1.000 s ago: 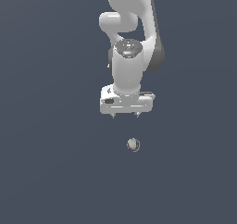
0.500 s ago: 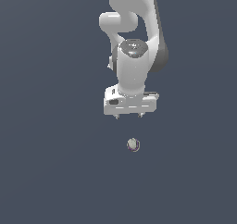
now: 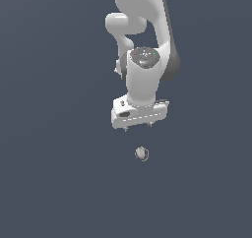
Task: Pick up the object and move it to a goal position.
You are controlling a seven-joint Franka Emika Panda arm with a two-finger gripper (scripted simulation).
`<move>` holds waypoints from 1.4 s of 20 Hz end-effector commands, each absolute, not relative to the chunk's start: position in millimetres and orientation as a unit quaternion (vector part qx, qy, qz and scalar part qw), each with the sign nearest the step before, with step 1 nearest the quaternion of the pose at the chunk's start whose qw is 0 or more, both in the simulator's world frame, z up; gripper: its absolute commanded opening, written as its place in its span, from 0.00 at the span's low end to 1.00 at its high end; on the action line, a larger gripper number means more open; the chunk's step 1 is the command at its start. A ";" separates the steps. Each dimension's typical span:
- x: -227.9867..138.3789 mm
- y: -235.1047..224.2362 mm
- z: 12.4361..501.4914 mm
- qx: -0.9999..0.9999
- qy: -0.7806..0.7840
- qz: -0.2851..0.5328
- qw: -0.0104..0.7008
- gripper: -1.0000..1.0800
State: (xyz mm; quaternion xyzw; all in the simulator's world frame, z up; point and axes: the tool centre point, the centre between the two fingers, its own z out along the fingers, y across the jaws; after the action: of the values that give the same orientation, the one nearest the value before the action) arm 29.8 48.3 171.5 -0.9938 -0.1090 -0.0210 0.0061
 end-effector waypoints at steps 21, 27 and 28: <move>65.4 64.7 126.1 -0.908 -0.418 -0.006 -0.004 0.96; 74.2 68.3 113.2 -0.869 -0.496 -0.003 -0.003 0.96; 75.6 68.8 111.0 -0.861 -0.508 -0.003 -0.003 0.96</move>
State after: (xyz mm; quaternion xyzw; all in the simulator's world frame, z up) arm 73.3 68.0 114.3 -0.8725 -0.4886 -0.0033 -0.0032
